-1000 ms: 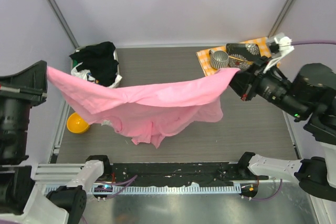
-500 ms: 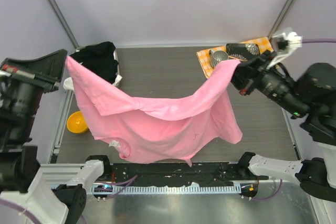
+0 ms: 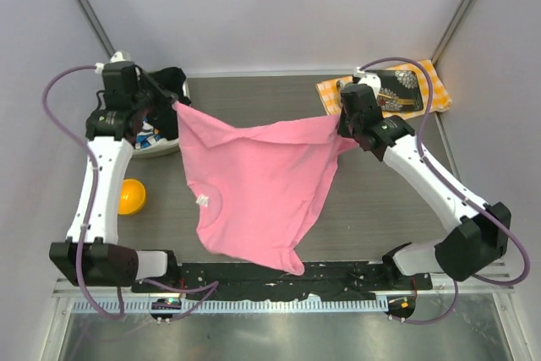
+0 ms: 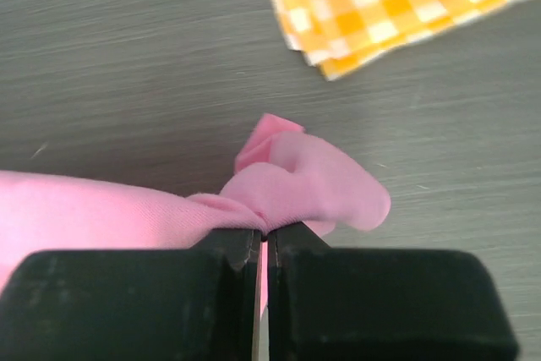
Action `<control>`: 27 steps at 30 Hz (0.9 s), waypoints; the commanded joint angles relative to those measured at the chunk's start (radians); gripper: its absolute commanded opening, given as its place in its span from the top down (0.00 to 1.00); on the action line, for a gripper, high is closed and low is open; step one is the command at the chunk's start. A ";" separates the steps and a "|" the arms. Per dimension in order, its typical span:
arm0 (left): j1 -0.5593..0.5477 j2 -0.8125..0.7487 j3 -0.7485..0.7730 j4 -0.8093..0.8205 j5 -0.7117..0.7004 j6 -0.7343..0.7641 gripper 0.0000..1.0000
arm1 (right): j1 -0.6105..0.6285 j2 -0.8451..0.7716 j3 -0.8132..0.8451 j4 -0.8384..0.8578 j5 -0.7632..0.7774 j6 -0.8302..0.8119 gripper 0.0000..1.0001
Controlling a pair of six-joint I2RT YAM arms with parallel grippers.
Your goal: Fold and stack the t-shirts
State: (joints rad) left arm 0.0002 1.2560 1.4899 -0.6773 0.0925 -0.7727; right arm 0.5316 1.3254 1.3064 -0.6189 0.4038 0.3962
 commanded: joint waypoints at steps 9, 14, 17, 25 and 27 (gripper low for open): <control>-0.174 0.403 0.243 0.229 -0.252 0.090 1.00 | -0.215 0.306 0.143 0.228 -0.097 0.043 0.99; -0.174 0.684 0.520 0.174 -0.353 0.096 1.00 | -0.249 0.519 0.348 0.269 -0.197 0.018 0.99; -0.174 0.819 0.758 0.081 -0.460 0.087 0.97 | -0.255 0.642 0.499 0.289 -0.209 -0.005 0.50; -0.255 0.663 0.528 0.162 -0.595 0.087 0.00 | -0.234 0.431 0.291 0.369 -0.131 -0.043 0.02; -0.325 0.540 0.436 0.182 -0.632 0.108 0.00 | -0.210 0.354 0.248 0.319 -0.109 -0.063 0.02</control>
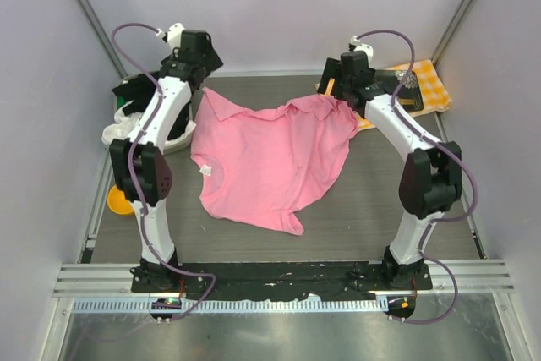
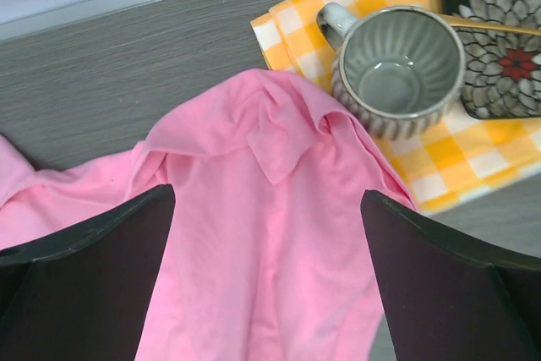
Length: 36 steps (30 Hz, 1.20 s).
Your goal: Fold and stack the t-shirts
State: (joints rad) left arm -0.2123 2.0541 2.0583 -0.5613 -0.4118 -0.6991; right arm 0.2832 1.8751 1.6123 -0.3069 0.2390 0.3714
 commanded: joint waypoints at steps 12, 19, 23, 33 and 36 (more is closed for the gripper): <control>-0.467 -0.603 -0.770 -0.074 -0.067 -0.152 0.02 | 0.169 -0.485 -0.515 -0.219 0.177 0.032 0.01; -0.585 -0.635 -1.017 -0.012 -0.047 -0.258 0.07 | 0.169 -0.464 -0.674 -0.144 0.164 0.083 0.02; -0.621 -0.572 -1.046 0.049 -0.019 -0.274 0.09 | 0.169 -0.381 -0.651 -0.106 0.172 0.081 0.02; -0.650 -0.443 -1.030 0.067 0.011 -0.254 0.12 | 0.166 -0.125 -0.586 -0.066 0.207 0.078 0.05; -0.651 -0.439 -1.047 0.055 0.008 -0.255 0.12 | 0.171 -0.123 -0.611 -0.089 0.200 0.083 0.05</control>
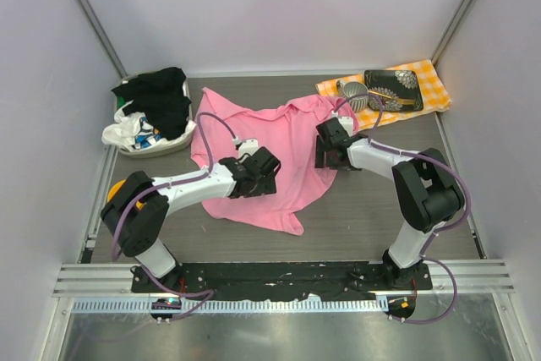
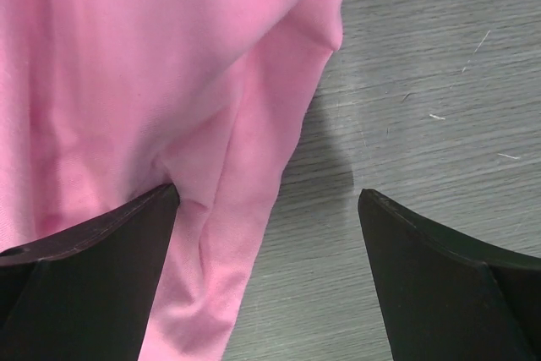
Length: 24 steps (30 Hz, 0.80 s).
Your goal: Fold and stack the t-shirts
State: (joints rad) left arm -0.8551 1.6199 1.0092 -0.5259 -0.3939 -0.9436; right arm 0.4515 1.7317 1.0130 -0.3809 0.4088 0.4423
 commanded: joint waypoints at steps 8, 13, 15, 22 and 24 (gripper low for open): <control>-0.010 -0.136 -0.093 -0.013 -0.019 -0.034 0.12 | 0.067 -0.037 -0.031 -0.303 0.168 0.137 0.12; -0.010 -0.265 -0.142 -0.045 -0.026 -0.064 0.12 | 0.201 -0.116 -0.114 -0.432 0.127 0.318 0.14; -0.010 -0.328 -0.164 -0.058 -0.026 -0.075 0.12 | 0.263 -0.164 -0.161 -0.441 0.105 0.389 0.14; -0.010 -0.460 -0.231 -0.102 -0.025 -0.093 0.12 | 0.548 -0.310 -0.332 -0.507 0.033 0.725 0.14; -0.010 -0.489 -0.256 -0.100 -0.023 -0.106 0.12 | 0.642 -0.331 -0.355 -0.519 0.019 0.823 0.13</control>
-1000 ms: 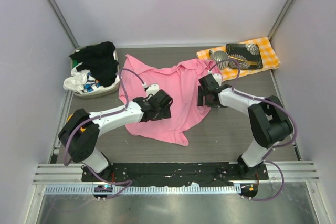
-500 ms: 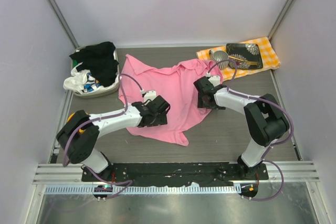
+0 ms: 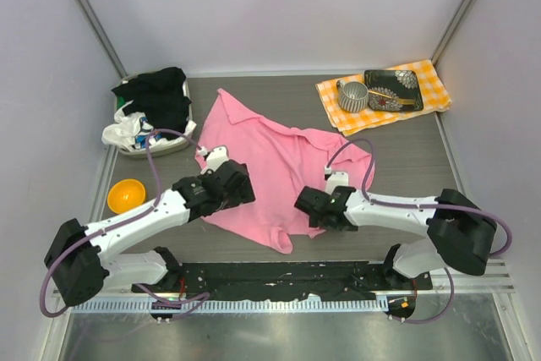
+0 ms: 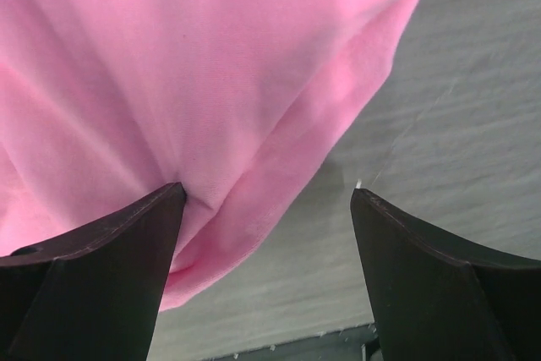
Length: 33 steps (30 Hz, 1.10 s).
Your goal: Fold and stack the t-shirts
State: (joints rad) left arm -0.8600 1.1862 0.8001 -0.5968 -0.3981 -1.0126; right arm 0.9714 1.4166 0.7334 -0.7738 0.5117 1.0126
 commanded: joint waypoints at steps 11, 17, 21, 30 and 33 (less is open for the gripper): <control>-0.028 -0.194 0.066 -0.181 -0.123 0.011 0.13 | 0.343 -0.080 0.326 -0.631 0.364 0.479 0.00; -0.025 -0.057 0.287 -0.219 -0.189 0.084 0.12 | 0.034 -0.154 0.318 -0.352 0.541 0.073 0.00; -0.005 0.048 0.375 -0.216 -0.188 0.115 0.12 | -0.242 -0.194 0.209 -0.053 0.392 -0.239 0.03; 0.048 0.122 0.403 -0.169 -0.143 0.135 0.12 | -0.361 0.047 0.281 0.131 0.197 -0.500 0.25; 0.062 0.127 0.386 -0.163 -0.133 0.141 0.13 | -0.361 0.094 0.291 0.159 0.163 -0.529 0.31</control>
State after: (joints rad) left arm -0.8177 1.3144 1.1778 -0.7952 -0.5301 -0.8890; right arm 0.6067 1.4830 0.9760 -0.7101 0.7422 0.5976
